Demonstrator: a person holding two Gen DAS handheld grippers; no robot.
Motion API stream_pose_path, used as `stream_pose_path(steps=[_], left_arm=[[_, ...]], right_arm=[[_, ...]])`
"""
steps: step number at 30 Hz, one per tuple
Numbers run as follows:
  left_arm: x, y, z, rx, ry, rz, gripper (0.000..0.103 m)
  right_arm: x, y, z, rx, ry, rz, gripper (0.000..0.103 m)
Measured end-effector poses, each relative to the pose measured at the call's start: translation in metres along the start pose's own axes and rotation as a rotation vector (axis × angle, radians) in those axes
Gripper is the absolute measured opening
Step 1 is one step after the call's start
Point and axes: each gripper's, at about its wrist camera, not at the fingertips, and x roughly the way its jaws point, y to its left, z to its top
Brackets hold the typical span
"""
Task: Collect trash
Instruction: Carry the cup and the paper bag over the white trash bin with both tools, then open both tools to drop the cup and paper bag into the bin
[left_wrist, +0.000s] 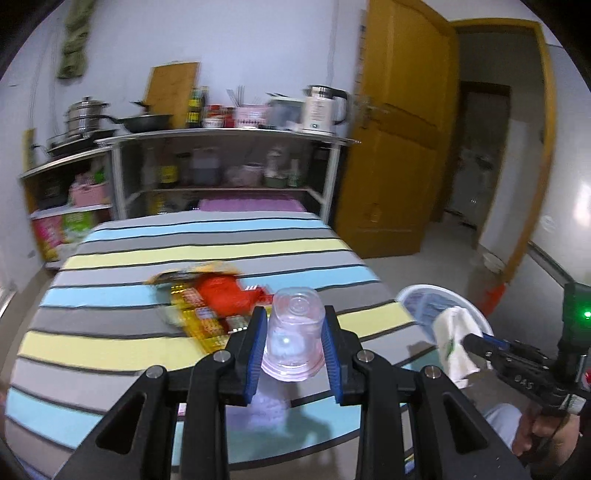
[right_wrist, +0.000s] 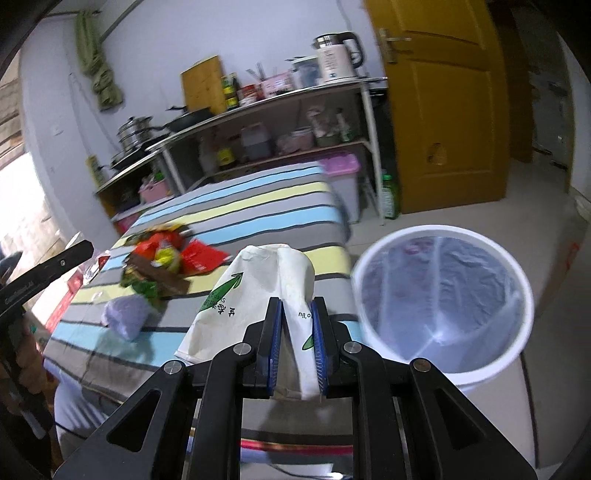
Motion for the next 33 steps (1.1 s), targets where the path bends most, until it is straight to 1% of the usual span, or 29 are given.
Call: stream_pose_path(steps=[4, 11, 15, 18, 24, 30, 31, 33], left_arm=[[0.022, -0.037, 0.007, 0.042, 0.021, -0.091, 0.031], [0.064, -0.094, 0.017, 0.101, 0.061, -0.218, 0.031], [0.087, -0.118, 0.017, 0.118, 0.09, -0.269, 0.031], [0.099, -0.133, 0.016, 0.133, 0.108, -0.297, 0.031], [0.125, -0.157, 0.012, 0.156, 0.149, -0.337, 0.031], [0.148, -0.17, 0.002, 0.165, 0.204, -0.353, 0.032], [0.15, -0.171, 0.001, 0.165, 0.211, -0.351, 0.033], [0.155, -0.171, 0.0, 0.16, 0.221, -0.347, 0.048]], right_arm=[[-0.006, -0.026, 0.004, 0.038, -0.014, -0.054, 0.017], [-0.006, -0.067, 0.005, 0.081, -0.016, -0.151, 0.017], [-0.001, -0.088, 0.006, 0.103, -0.004, -0.189, 0.017], [0.003, -0.104, 0.006, 0.122, 0.006, -0.209, 0.017], [0.015, -0.12, 0.004, 0.143, 0.041, -0.232, 0.017], [0.032, -0.136, 0.001, 0.165, 0.086, -0.25, 0.018], [0.035, -0.137, 0.0, 0.162, 0.097, -0.258, 0.018], [0.039, -0.14, -0.001, 0.166, 0.11, -0.256, 0.018]])
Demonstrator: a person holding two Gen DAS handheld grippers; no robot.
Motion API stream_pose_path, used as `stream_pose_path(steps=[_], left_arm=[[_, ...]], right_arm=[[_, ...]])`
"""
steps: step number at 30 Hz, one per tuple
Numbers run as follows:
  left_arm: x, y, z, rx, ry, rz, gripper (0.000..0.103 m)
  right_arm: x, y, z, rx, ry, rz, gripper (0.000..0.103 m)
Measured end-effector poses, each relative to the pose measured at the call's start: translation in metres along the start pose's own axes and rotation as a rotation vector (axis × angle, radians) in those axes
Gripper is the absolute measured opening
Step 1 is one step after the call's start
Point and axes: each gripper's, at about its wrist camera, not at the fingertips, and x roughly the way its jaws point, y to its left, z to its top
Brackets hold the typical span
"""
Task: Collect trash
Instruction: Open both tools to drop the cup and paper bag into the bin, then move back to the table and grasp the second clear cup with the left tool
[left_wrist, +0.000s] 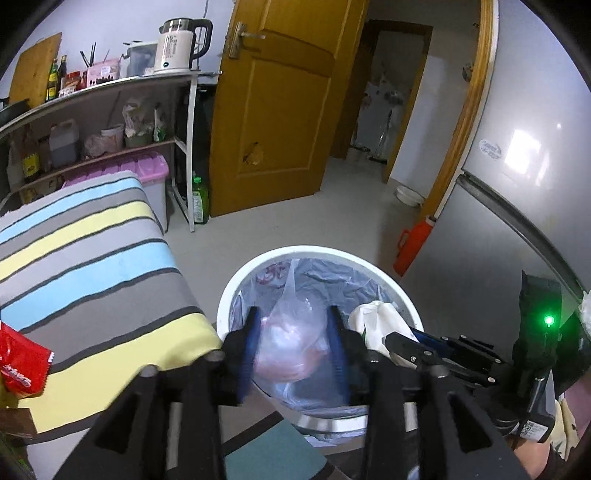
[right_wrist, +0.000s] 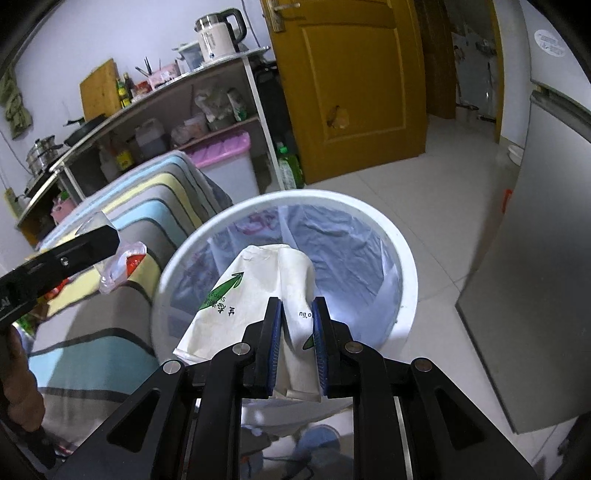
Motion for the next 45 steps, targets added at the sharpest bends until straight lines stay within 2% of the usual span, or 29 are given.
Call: stream_pose_path(steps=[10, 17, 20, 27, 34, 40, 45], left_arm=[[-0.004, 0.005, 0.001, -0.028, -0.019, -0.001, 0.049], [-0.034, 0.015, -0.003, -0.043, -0.071, 0.022, 0.049], [-0.052, 0.018, -0.009, -0.047, -0.097, 0.033, 0.054], [-0.092, 0.029, -0.025, -0.054, -0.159, 0.098, 0.056], [-0.13, 0.048, -0.046, -0.1, -0.22, 0.161, 0.056], [-0.152, 0.067, -0.061, -0.127, -0.245, 0.193, 0.056], [-0.169, 0.082, -0.08, -0.132, -0.258, 0.258, 0.056]], right_arm=[[-0.003, -0.001, -0.002, -0.002, -0.016, -0.013, 0.018], [-0.03, 0.013, -0.004, -0.025, -0.077, 0.017, 0.018], [-0.045, 0.025, -0.006, -0.046, -0.108, 0.049, 0.018], [-0.069, 0.06, -0.014, -0.12, -0.132, 0.116, 0.023], [-0.081, 0.097, -0.027, -0.192, -0.132, 0.167, 0.023], [-0.086, 0.123, -0.037, -0.241, -0.129, 0.215, 0.023], [-0.089, 0.145, -0.047, -0.28, -0.117, 0.267, 0.023]])
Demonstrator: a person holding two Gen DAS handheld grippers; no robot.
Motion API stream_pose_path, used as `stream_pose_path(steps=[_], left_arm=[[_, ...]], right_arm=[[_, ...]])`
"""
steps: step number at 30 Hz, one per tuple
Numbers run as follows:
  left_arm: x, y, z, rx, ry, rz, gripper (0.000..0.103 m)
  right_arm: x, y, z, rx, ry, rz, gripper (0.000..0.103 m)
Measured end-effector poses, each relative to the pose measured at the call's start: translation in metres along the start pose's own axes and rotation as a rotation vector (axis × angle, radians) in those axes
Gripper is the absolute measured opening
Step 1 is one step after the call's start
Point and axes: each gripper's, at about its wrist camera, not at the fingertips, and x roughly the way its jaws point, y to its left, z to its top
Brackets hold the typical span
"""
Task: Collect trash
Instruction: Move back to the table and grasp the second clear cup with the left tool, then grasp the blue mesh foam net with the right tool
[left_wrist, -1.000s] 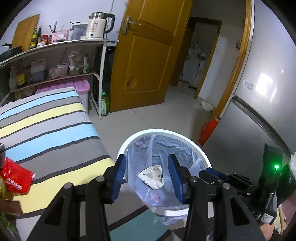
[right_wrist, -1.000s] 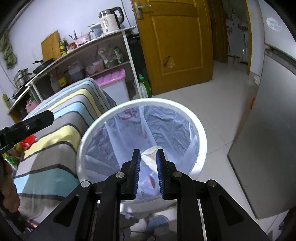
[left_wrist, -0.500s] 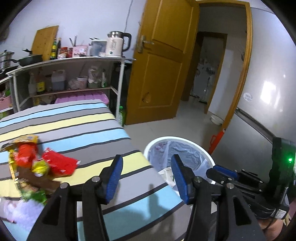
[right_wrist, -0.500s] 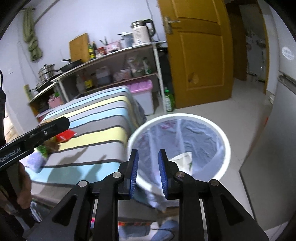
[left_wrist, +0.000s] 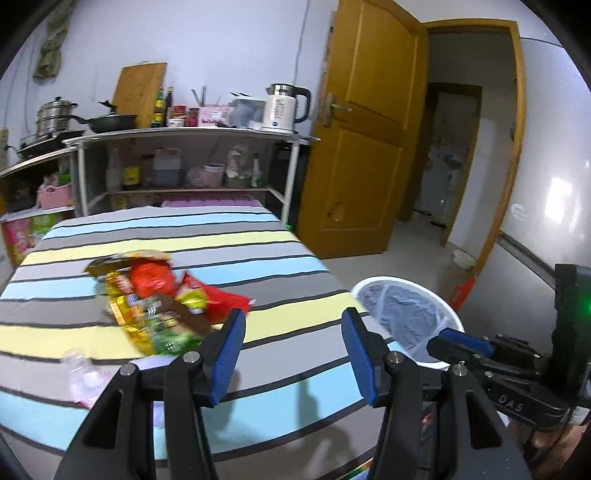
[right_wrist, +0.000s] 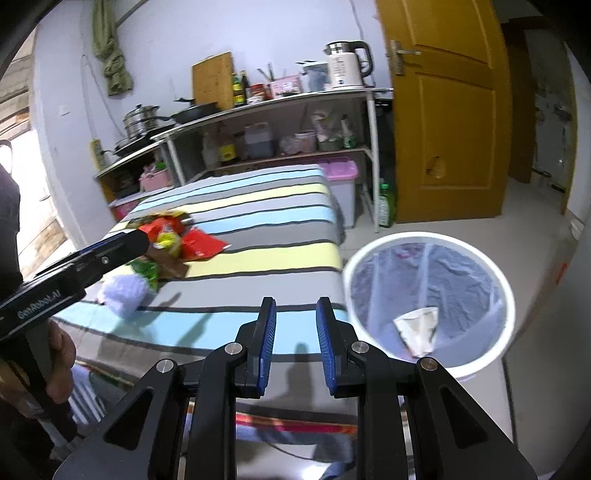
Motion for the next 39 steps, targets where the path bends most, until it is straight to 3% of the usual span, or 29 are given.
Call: stream_pose_path(steps=[18, 23, 27, 34, 39], left_arm=[[-0.04, 0.081, -0.029, -0.075, -0.007, 0.205, 0.056], [-0.042, 0.105, -0.03, -0.1, 0.004, 0.232, 0.056], [-0.037, 0.123, -0.033, -0.128, 0.03, 0.26, 0.056], [-0.019, 0.143, -0.038, -0.17, 0.069, 0.257, 0.055], [-0.008, 0.151, -0.039, -0.187, 0.104, 0.24, 0.042]], right_arm=[[0.021, 0.064, -0.002, -0.121, 0.041, 0.127, 0.023], [0.03, 0.09, -0.003, -0.176, 0.06, 0.186, 0.024], [0.037, 0.104, -0.003, -0.205, 0.074, 0.212, 0.038], [0.047, 0.113, -0.004, -0.219, 0.096, 0.208, 0.038], [0.053, 0.117, -0.002, -0.226, 0.11, 0.207, 0.038]])
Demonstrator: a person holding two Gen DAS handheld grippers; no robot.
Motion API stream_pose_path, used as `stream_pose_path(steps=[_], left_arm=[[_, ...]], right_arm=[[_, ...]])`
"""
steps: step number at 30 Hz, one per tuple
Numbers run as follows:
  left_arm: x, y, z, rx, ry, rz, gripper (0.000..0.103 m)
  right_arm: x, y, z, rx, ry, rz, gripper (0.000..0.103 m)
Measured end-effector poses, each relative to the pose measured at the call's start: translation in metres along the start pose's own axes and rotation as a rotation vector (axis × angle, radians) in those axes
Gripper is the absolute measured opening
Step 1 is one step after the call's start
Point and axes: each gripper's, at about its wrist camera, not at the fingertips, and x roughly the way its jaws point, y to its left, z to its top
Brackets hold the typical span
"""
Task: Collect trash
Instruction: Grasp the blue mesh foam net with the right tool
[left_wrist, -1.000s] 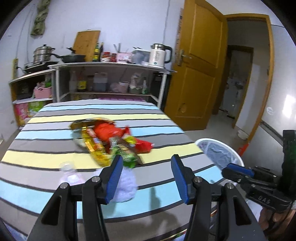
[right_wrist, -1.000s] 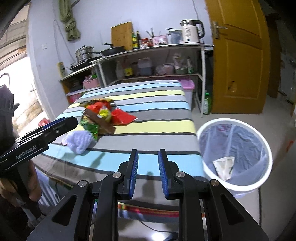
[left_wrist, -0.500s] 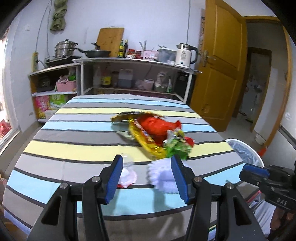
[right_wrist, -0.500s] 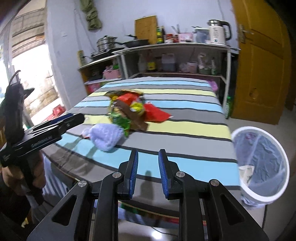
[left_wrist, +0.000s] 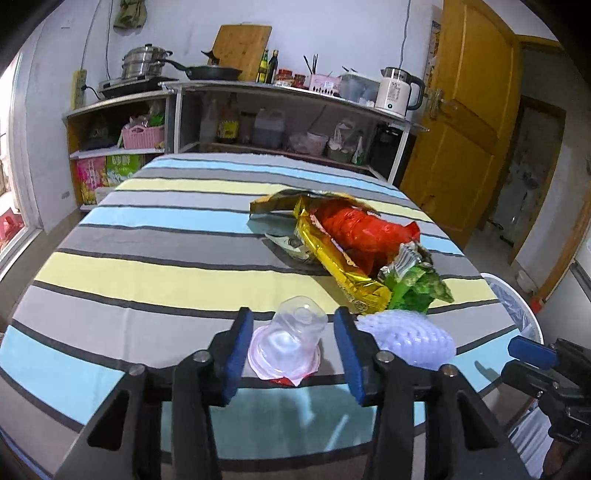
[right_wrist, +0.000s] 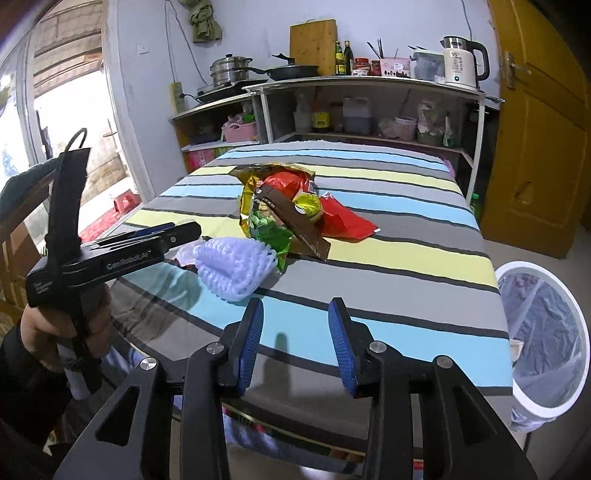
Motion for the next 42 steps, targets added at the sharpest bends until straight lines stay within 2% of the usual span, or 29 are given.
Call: stream_pose_path(steps=[5, 19, 27, 29, 30, 33, 42], left_arm=[[0.006, 0.004, -0.002, 0.006, 0.028, -0.008, 0.034], [-0.006, 0.022, 0.0, -0.022, 0.01, -0.023, 0.033], [-0.01, 0.025, 0.001, -0.023, 0.0, -0.029, 0.033], [-0.01, 0.023, 0.002, -0.021, -0.002, -0.032, 0.033], [-0.011, 0.023, 0.002, -0.02, -0.003, -0.033, 0.033], [-0.012, 0.021, 0.003, -0.019, -0.003, -0.035, 0.033], [-0.024, 0.003, 0.003, 0.003, -0.013, -0.055, 0.033]], right_arm=[[0.007, 0.005, 0.004, -0.01, 0.011, 0.009, 0.038], [0.037, 0.031, 0.018, -0.076, 0.047, 0.078, 0.038], [0.059, 0.03, 0.024, -0.048, 0.086, 0.095, 0.038], [0.061, 0.028, 0.024, -0.04, 0.091, 0.095, 0.03], [0.061, 0.029, 0.023, -0.04, 0.092, 0.093, 0.022], [0.059, 0.027, 0.023, -0.035, 0.09, 0.089, 0.015], [0.031, 0.018, 0.017, -0.012, 0.044, 0.084, 0.013]])
